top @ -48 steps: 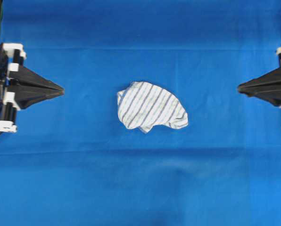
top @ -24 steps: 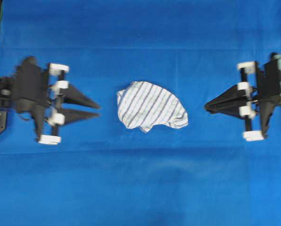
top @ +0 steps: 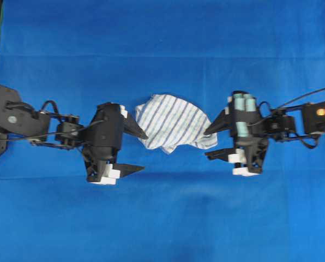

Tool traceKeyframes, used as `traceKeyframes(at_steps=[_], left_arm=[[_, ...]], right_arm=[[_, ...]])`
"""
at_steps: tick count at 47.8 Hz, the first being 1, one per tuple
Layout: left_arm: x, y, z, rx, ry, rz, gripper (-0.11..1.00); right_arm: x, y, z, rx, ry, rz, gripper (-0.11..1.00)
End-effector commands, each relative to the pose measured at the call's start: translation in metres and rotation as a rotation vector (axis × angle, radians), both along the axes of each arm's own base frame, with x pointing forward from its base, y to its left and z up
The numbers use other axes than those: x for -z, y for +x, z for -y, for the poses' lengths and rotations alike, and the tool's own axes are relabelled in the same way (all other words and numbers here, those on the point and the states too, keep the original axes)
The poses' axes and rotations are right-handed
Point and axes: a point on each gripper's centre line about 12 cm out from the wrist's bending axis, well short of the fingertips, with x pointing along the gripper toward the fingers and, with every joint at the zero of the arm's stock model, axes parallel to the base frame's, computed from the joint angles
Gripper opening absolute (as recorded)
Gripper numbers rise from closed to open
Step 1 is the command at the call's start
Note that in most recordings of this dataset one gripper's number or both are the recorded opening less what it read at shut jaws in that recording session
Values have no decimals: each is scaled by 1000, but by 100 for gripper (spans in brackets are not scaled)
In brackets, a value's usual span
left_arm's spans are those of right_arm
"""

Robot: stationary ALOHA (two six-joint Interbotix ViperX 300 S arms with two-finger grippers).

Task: Lift the towel with both arms.
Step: 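Move both grippers inward and pinch opposite edges of the striped towel, then lift the towel with both grippers and pull the arms apart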

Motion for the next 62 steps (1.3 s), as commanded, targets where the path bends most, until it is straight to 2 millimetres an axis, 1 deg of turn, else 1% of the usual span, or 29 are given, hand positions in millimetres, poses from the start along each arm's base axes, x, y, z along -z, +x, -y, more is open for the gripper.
traceKeyframes(at_steps=[1, 4, 9, 15, 20, 28, 30, 32, 36, 37, 39, 42, 44, 46, 50, 55, 58, 62], left_arm=[[3, 10, -3, -12, 2, 2, 87], [13, 13, -6, -22, 3, -20, 87], [23, 18, -11, -36, 5, -35, 87], [33, 23, -12, -41, 7, -53, 87], [40, 25, -13, -43, 9, -69, 86], [39, 27, -17, -59, 2, -74, 81], [40, 28, -18, -63, 1, -77, 77], [40, 28, -19, -67, 0, -82, 70], [40, 28, -23, -76, 0, -89, 49], [41, 28, -23, -78, 0, -92, 41], [40, 29, -24, -79, 0, -94, 29], [40, 29, -26, -85, 0, -100, 13], [40, 29, -28, -89, 2, -105, 5], [39, 30, -28, -89, 2, -109, 3], [37, 29, -30, -93, 3, -124, 3], [25, 31, -30, -95, 0, -117, 3], [12, 34, -30, -94, -2, -100, 3], [-6, 36, -30, -92, -4, -90, 3]], right_arm=[[0, 11, 0, -3, -4, 3, 63], [10, 14, 1, 2, -6, -20, 63], [25, 16, 7, 20, -7, -56, 63], [36, 19, 9, 26, -8, -86, 63], [42, 22, 9, 28, -7, -98, 63], [42, 23, 10, 31, -7, -98, 63], [42, 23, 10, 33, -7, -98, 63], [43, 23, 12, 37, -6, -103, 62], [42, 24, 14, 43, -6, -100, 58], [42, 23, 15, 46, -6, -101, 56], [42, 23, 17, 49, -6, -101, 47], [42, 23, 18, 52, -6, -100, 29], [42, 23, 18, 52, -6, -100, 17], [42, 23, 18, 52, -6, -100, 8], [40, 23, 18, 57, -1, -95, 8], [33, 24, 18, 59, 2, -75, 8], [24, 25, 18, 60, 4, -54, 8], [7, 27, 18, 61, 7, -17, 8]])
